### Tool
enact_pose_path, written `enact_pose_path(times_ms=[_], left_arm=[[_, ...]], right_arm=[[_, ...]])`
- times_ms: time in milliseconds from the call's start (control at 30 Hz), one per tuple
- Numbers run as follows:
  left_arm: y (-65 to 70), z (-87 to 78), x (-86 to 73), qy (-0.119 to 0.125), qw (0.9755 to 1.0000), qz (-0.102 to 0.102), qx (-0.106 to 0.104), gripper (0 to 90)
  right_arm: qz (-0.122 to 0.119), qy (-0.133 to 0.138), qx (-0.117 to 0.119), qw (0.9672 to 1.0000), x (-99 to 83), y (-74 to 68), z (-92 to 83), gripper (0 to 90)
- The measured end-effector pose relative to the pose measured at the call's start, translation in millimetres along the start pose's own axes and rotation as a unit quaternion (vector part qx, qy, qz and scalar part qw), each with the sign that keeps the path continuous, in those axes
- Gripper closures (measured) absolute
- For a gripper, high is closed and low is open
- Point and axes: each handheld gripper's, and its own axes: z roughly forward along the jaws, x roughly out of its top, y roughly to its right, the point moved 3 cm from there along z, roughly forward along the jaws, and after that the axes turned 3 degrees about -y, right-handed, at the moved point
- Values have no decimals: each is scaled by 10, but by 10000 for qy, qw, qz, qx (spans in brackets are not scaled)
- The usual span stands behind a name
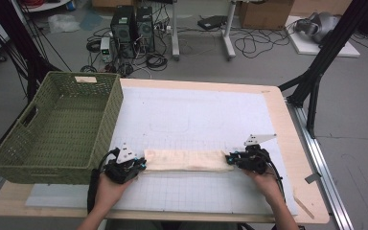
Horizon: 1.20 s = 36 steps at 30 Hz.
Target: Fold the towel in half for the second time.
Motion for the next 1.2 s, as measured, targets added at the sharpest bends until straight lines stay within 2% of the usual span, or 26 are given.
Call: enact_pose_path(times_ms=[133,233,367,433,500,567,600,800,833,867,900,1000,1067,1133,1200], left_arm=[[-13,-111,-85,-67,9998,11,175,846],[-20,-176,-137,-108,9995,43,280,845],[-19,-209,-145,-42,9996,49,266,826],[-18,-241,-119,121,9995,63,299,785],[-30,-277,-82,289,9992,-45,284,734],[-42,-308,-41,416,9987,-35,297,700],[-49,-317,-25,418,9987,-19,282,693],[5,-265,46,524,9985,133,61,695],[18,-246,57,503,9986,172,5,704],[36,-226,67,495,9986,200,-65,718],[56,-206,74,485,9985,250,-95,736],[74,-141,67,358,9987,328,-175,778],[61,-105,40,244,9990,308,-218,787],[44,-91,9,176,9992,287,-216,785],[30,-92,-12,152,9993,271,-227,781]], right_arm=[[-164,-9,106,9998,84,-80,56,793],[-181,6,232,9996,126,-146,80,791],[-292,-231,56,9993,110,-158,171,738],[-224,-76,103,9997,113,-141,147,689],[-249,159,-17,9996,134,-144,67,660],[-162,408,-68,9990,149,-148,-15,640],[-169,468,-89,9987,150,-147,-40,640],[-358,342,-82,9987,128,-241,-52,646],[-391,324,-85,9987,131,-258,-46,680],[-445,326,-7,9985,134,-270,-34,732],[-490,301,61,9983,133,-288,-18,747],[-618,109,104,9980,123,-332,50,744],[-660,9,33,9978,109,-329,78,723],[-605,101,19,9981,113,-316,43,718],[-607,355,-23,9975,141,-319,-43,715]])
